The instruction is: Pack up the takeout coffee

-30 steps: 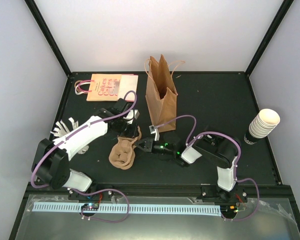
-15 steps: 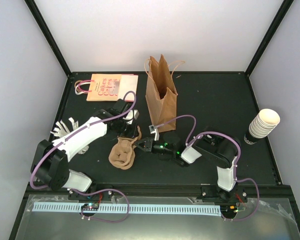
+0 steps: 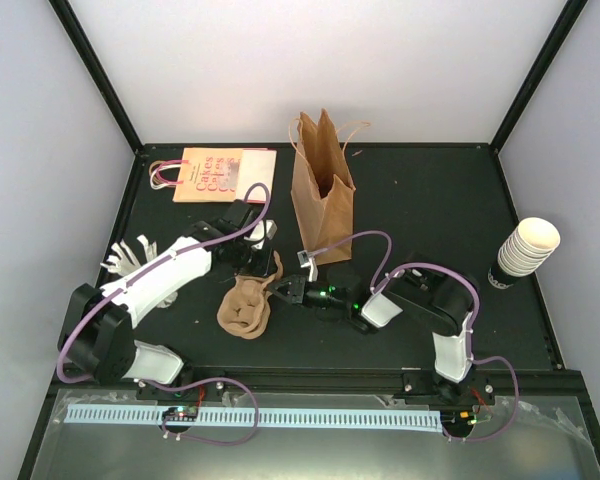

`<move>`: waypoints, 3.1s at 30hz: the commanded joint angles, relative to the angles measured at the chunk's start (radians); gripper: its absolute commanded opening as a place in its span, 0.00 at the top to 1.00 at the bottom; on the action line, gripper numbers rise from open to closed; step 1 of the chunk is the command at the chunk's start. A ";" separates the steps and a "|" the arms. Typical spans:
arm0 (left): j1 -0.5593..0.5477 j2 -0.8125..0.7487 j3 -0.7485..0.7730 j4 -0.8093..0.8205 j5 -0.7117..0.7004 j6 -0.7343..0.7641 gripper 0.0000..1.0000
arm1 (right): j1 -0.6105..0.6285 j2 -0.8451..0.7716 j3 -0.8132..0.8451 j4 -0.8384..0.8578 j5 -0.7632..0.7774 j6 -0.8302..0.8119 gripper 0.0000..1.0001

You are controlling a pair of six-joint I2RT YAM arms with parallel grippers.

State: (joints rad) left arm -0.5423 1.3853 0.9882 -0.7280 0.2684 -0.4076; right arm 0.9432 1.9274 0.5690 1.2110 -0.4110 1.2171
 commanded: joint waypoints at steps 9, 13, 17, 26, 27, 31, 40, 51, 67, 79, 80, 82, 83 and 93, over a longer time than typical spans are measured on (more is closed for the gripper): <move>0.004 -0.041 -0.019 0.049 0.104 -0.050 0.82 | 0.000 0.022 -0.003 0.079 0.029 0.010 0.84; 0.005 -0.054 -0.030 0.063 0.110 -0.063 0.82 | 0.000 0.025 -0.006 0.083 0.031 0.016 0.84; 0.012 -0.065 -0.042 0.074 0.112 -0.073 0.82 | -0.001 0.029 -0.011 0.086 0.034 0.022 0.84; 0.021 -0.078 -0.046 0.079 0.116 -0.076 0.81 | -0.004 0.041 -0.015 0.082 0.035 0.034 0.85; 0.021 -0.078 -0.046 0.080 0.117 -0.076 0.81 | -0.004 0.042 -0.015 0.080 0.036 0.033 0.85; 0.022 -0.079 -0.046 0.080 0.118 -0.077 0.81 | -0.004 0.044 -0.020 0.061 0.042 0.031 0.86; 0.026 -0.086 -0.049 0.080 0.121 -0.076 0.80 | -0.011 0.027 -0.020 -0.012 0.062 0.027 0.91; 0.030 -0.098 -0.069 0.086 0.125 -0.080 0.76 | -0.017 0.021 -0.023 -0.005 0.062 0.021 0.92; -0.007 -0.083 -0.075 0.020 -0.068 0.050 0.44 | -0.023 -0.145 -0.096 -0.141 0.122 -0.080 0.91; -0.059 -0.025 -0.040 -0.005 -0.151 0.079 0.43 | -0.023 -0.176 -0.100 -0.187 0.143 -0.106 0.89; -0.061 -0.022 -0.039 -0.008 -0.154 0.081 0.44 | -0.023 -0.177 -0.100 -0.189 0.146 -0.106 0.89; -0.065 -0.016 -0.036 -0.013 -0.156 0.082 0.47 | -0.023 -0.176 -0.097 -0.197 0.147 -0.108 0.89; -0.067 -0.013 -0.034 -0.014 -0.156 0.084 0.49 | -0.023 -0.176 -0.095 -0.200 0.149 -0.109 0.89; -0.081 0.037 -0.013 -0.029 -0.130 0.098 0.56 | -0.023 -0.164 -0.089 -0.194 0.143 -0.108 0.89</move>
State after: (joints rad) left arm -0.6151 1.3991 0.9295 -0.7345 0.1337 -0.3347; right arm 0.9249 1.7660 0.4782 1.0012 -0.2897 1.1297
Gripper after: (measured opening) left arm 0.444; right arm 0.111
